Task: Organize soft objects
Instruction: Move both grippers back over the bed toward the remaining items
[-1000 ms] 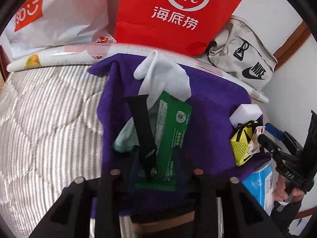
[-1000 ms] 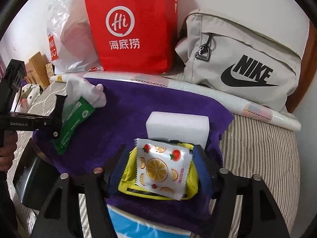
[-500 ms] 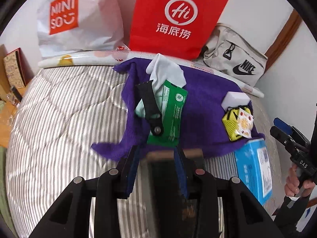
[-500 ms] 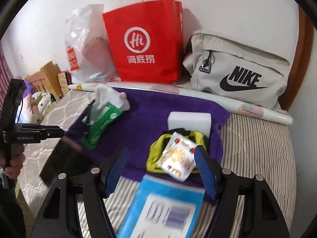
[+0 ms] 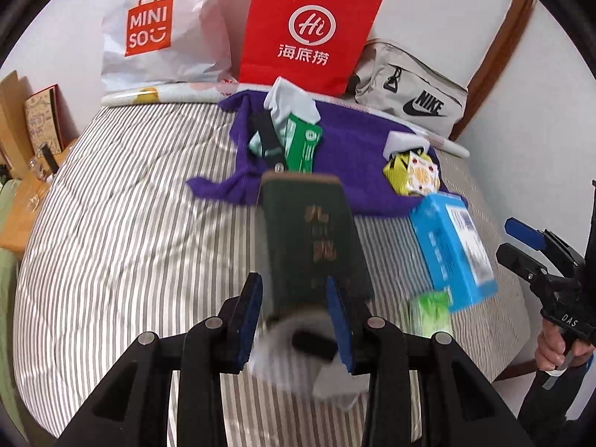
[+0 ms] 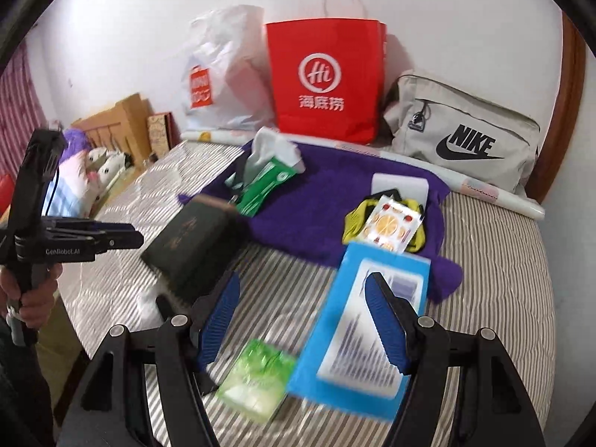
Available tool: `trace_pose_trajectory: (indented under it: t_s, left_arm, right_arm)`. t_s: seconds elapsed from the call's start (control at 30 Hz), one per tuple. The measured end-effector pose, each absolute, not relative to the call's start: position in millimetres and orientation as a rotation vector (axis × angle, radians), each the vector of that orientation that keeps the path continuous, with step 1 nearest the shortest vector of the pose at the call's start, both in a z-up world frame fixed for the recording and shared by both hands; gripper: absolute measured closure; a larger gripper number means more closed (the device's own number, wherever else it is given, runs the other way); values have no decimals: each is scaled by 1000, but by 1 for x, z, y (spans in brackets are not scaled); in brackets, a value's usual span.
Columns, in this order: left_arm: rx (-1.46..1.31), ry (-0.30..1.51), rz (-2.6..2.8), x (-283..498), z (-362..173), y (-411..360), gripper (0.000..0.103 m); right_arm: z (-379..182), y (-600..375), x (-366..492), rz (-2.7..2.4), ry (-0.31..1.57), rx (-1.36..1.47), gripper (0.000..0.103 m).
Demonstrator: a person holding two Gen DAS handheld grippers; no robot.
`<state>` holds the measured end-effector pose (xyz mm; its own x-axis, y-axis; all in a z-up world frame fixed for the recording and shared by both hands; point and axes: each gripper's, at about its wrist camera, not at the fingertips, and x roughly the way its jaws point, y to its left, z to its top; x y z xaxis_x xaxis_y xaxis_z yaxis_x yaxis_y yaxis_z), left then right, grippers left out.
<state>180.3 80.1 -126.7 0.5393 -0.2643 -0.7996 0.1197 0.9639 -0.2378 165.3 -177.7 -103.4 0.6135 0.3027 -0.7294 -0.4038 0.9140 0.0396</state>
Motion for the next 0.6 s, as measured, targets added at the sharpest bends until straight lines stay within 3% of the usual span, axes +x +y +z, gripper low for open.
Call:
trace_pose_trajectory:
  t_s: [0.43, 0.6]
  left_arm:
    - [-225, 1022, -245, 132, -170, 94, 69]
    - [-207, 1045, -250, 118, -183, 98, 59]
  right_arm:
    - [-157, -155, 102, 360, 950, -107, 34]
    - [-183, -158, 98, 313, 949, -29, 34]
